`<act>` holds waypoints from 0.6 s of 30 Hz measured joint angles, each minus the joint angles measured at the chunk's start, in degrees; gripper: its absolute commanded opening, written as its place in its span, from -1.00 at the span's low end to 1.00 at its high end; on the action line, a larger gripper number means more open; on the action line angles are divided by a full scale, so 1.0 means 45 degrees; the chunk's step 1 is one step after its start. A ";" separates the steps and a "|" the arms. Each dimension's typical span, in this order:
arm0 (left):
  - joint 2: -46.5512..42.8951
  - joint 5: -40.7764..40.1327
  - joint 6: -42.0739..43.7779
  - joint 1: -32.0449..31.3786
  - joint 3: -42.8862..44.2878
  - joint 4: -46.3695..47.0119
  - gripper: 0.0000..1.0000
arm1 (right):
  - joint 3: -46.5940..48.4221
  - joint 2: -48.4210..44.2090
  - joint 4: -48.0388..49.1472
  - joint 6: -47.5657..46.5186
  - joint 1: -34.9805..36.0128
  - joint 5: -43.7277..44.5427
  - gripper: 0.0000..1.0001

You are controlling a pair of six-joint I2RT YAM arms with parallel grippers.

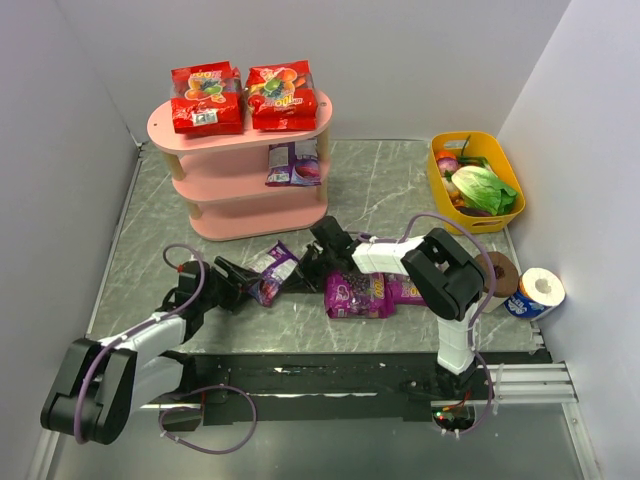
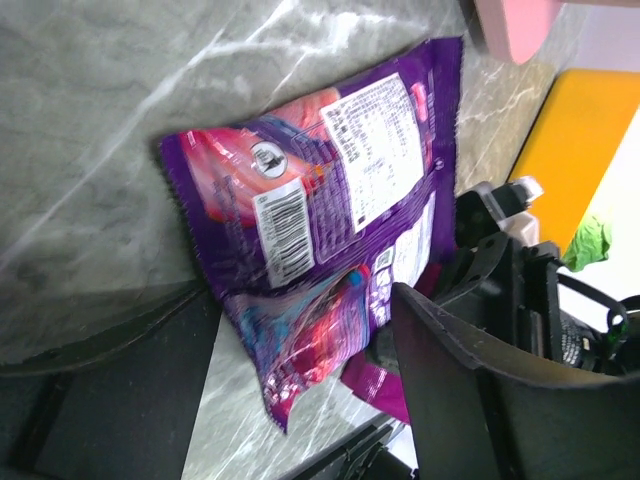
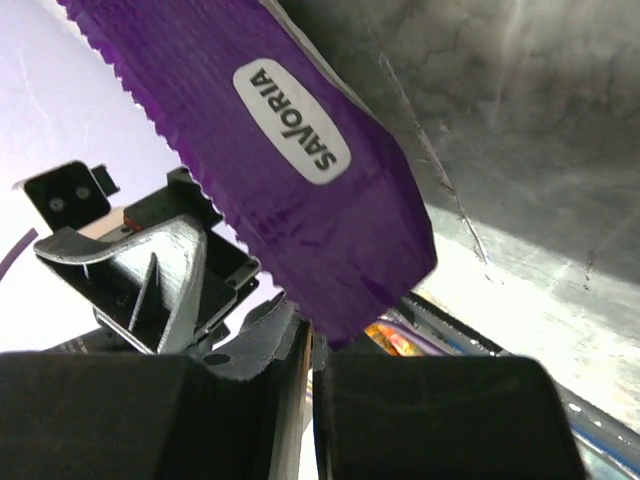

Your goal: Place and organize the candy bags onto the shelf

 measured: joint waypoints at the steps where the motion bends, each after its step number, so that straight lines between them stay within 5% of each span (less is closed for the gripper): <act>1: 0.0087 -0.0005 -0.0010 -0.0005 0.0000 0.0131 0.50 | -0.0034 0.0000 0.0078 0.0063 0.0000 -0.0092 -0.81; 18: 0.1243 -0.0233 -0.0024 -0.0136 0.0015 0.1171 -0.08 | -0.0384 0.0000 0.1156 0.0481 0.0029 -0.1137 -0.80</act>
